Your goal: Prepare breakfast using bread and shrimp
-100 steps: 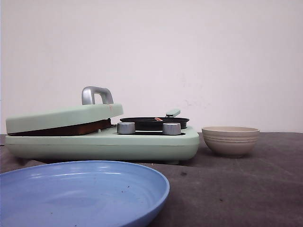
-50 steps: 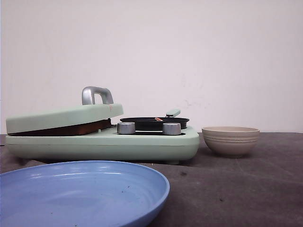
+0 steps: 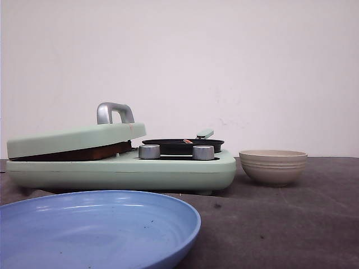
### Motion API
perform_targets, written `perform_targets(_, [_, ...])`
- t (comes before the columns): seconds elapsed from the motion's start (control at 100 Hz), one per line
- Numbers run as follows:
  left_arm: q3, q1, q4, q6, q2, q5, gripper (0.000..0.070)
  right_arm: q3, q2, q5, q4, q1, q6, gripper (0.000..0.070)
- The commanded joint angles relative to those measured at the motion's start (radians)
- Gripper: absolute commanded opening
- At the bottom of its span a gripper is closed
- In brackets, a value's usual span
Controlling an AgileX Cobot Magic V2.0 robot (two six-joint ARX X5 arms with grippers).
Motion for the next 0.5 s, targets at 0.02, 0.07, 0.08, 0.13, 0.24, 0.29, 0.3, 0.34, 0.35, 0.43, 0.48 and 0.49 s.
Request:
perform_targets(0.02, [-0.018,-0.001,-0.005,0.008,-0.002,0.004,0.0001,-0.004,-0.001,-0.001,-0.008,-0.015,-0.008,0.0])
perform_targets(0.07, [-0.018,-0.001,-0.005,0.008,-0.002,0.003,0.0,-0.004,-0.001,-0.001,-0.009,-0.035,-0.008,0.0])
perform_targets(0.08, [-0.018,-0.001,-0.005,0.008,-0.002,0.004,0.0,-0.004,-0.001,0.0,-0.009,-0.04,-0.008,0.0])
perform_targets(0.13, [-0.018,-0.001,-0.005,0.008,-0.002,0.004,0.0,-0.004,-0.001,-0.001,-0.009,-0.067,-0.012,0.0])
perform_targets(0.24, [-0.018,-0.001,-0.005,0.008,-0.002,0.004,0.0001,-0.004,-0.001,-0.003,-0.01,-0.121,-0.018,0.0])
perform_targets(0.29, [-0.018,-0.001,-0.005,0.008,-0.002,0.004,0.0,-0.004,-0.001,-0.005,-0.011,-0.141,-0.03,0.0])
perform_targets(0.3, [-0.018,-0.001,-0.005,0.008,-0.002,0.004,0.0,-0.004,-0.001,-0.006,-0.011,-0.145,-0.031,0.0])
perform_targets(0.34, [-0.018,-0.001,-0.005,0.008,-0.002,0.004,0.0,-0.004,-0.001,-0.008,-0.011,-0.161,-0.032,0.0])
perform_targets(0.35, [-0.018,-0.001,-0.005,0.008,-0.002,0.004,0.0001,-0.004,-0.001,-0.011,-0.011,-0.166,-0.032,0.0])
perform_targets(0.43, [-0.018,-0.001,-0.005,0.008,-0.002,0.004,0.0,-0.004,-0.001,-0.015,-0.012,-0.183,-0.034,0.0])
perform_targets(0.48, [-0.018,-0.001,-0.005,0.008,-0.002,0.004,0.0,-0.004,-0.001,-0.011,-0.013,-0.184,-0.033,0.0])
perform_targets(0.49, [-0.018,-0.001,-0.005,0.008,-0.002,0.004,0.0001,-0.004,-0.001,-0.01,-0.012,-0.184,-0.033,0.0])
